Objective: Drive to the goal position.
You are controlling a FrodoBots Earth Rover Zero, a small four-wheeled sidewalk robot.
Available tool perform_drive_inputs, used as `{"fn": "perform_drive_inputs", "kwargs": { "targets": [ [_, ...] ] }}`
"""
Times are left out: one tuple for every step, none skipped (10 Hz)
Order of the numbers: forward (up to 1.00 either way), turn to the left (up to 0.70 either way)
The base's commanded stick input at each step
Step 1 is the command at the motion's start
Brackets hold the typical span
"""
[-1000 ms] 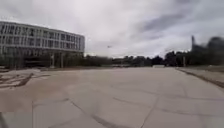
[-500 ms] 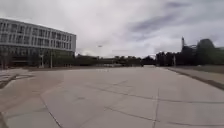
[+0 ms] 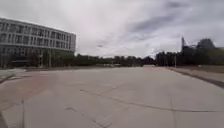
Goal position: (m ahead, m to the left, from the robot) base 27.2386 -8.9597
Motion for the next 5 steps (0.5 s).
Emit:
{"fn": "perform_drive_inputs", "kwargs": {
  "targets": [
    [1.00,-0.40],
    [1.00,-0.40],
    [1.00,-0.40],
    [1.00,-0.40],
    [1.00,-0.40]
  ]
}}
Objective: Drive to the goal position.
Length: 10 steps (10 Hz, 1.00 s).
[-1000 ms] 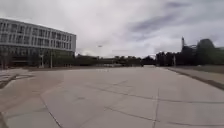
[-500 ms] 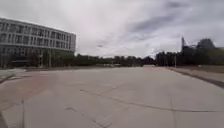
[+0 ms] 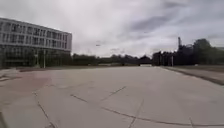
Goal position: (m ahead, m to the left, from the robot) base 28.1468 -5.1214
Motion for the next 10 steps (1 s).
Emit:
{"fn": "perform_drive_inputs", "kwargs": {
  "targets": [
    [1.00,-0.35],
    [1.00,-0.12],
    [1.00,0.00],
    [1.00,0.00],
    [1.00,0.00],
    [1.00,0.00],
    [1.00,0.00],
    [1.00,0.00],
    [1.00,0.00],
    [1.00,0.00]
  ]
}}
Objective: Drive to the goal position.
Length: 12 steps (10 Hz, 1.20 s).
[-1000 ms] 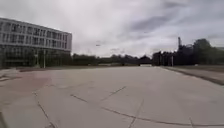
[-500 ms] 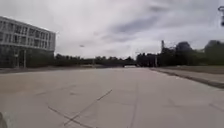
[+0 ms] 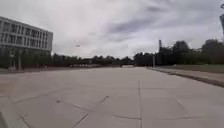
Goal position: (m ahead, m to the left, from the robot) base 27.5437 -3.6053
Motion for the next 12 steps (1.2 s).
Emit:
{"fn": "perform_drive_inputs", "kwargs": {
  "targets": [
    [1.00,0.00],
    [1.00,0.00],
    [1.00,0.00],
    [1.00,0.00],
    [1.00,0.00],
    [1.00,0.00],
    [1.00,0.00],
    [1.00,0.00],
    [1.00,0.00],
    [1.00,0.00],
    [1.00,0.00],
    [1.00,0.00]
  ]
}}
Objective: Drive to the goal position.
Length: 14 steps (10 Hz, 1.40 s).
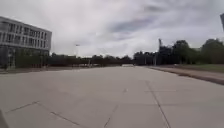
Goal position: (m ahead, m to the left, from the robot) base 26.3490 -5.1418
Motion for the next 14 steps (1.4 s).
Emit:
{"fn": "perform_drive_inputs", "kwargs": {
  "targets": [
    [1.00,0.00],
    [1.00,0.00],
    [1.00,0.00],
    [1.00,0.00],
    [1.00,0.00],
    [1.00,0.00],
    [1.00,0.00],
    [1.00,0.00],
    [1.00,0.00],
    [1.00,0.00],
    [1.00,0.00],
    [1.00,0.00],
    [1.00,0.00],
    [1.00,-0.02]
  ]
}}
